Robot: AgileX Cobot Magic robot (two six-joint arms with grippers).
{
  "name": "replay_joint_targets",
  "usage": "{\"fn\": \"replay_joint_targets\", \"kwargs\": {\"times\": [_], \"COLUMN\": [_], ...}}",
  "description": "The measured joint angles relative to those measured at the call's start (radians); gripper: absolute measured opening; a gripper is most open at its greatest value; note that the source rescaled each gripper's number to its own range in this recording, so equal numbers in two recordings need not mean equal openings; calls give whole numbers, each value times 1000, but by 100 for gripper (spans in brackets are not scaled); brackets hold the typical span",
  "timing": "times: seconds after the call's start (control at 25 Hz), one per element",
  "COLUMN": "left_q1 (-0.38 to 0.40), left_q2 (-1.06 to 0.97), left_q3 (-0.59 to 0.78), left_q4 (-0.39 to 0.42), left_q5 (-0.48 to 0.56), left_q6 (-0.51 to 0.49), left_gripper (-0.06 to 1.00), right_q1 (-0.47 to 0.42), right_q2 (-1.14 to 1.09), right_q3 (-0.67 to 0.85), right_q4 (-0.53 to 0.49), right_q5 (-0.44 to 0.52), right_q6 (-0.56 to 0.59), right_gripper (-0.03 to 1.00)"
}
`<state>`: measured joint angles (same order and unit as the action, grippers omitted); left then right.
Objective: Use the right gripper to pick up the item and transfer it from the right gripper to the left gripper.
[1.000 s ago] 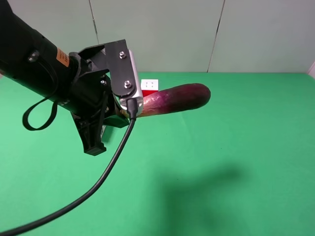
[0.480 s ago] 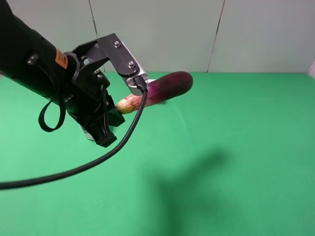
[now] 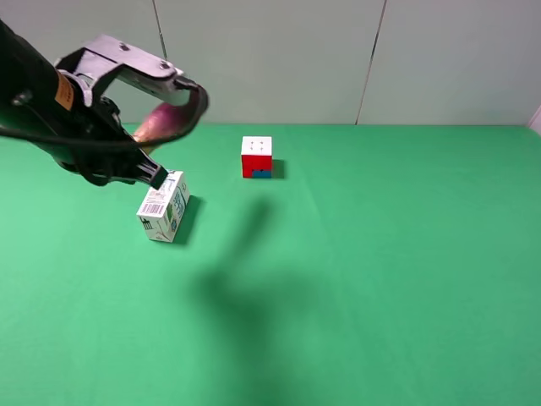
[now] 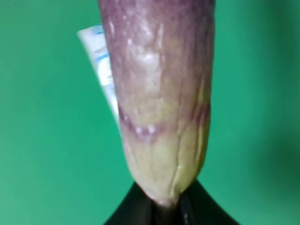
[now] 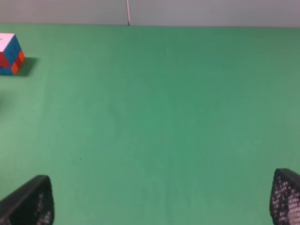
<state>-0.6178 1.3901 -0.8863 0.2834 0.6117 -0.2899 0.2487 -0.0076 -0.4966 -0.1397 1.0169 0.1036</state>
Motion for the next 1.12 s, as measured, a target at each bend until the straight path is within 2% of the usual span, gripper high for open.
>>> {"fn": "replay_joint_targets", "kwargs": {"times": [0.2,0.48,0.6,0.68,0.8,0.88,1.12], "left_q1": [79,226,296,336,374,398,480], "left_q2": [0,0,0,0,-1,-2,-3], "left_q3": [0,0,0,10,71,125,244], "left_q4": [16,20,13,-7,-77,-123,-146], "left_q5": [9,14,17,10,-38,-83,-188], "left_q6": [-78,-65,-15,55,207,269,312], "left_gripper": [0,0,0,0,0,0,0], "right_q1": [0,0,0,0,0,0,0], "right_q2": [0,0,0,0,0,0,0], "right_q3": [0,0,0,0,0,0,0], "right_q4": [3,3,3,3,3,3,3], "right_q5": [0,0,0,0,0,0,0], "right_q6": [0,0,0,0,0,0,0], "right_gripper": [100,100,100,100,100,100,100]}}
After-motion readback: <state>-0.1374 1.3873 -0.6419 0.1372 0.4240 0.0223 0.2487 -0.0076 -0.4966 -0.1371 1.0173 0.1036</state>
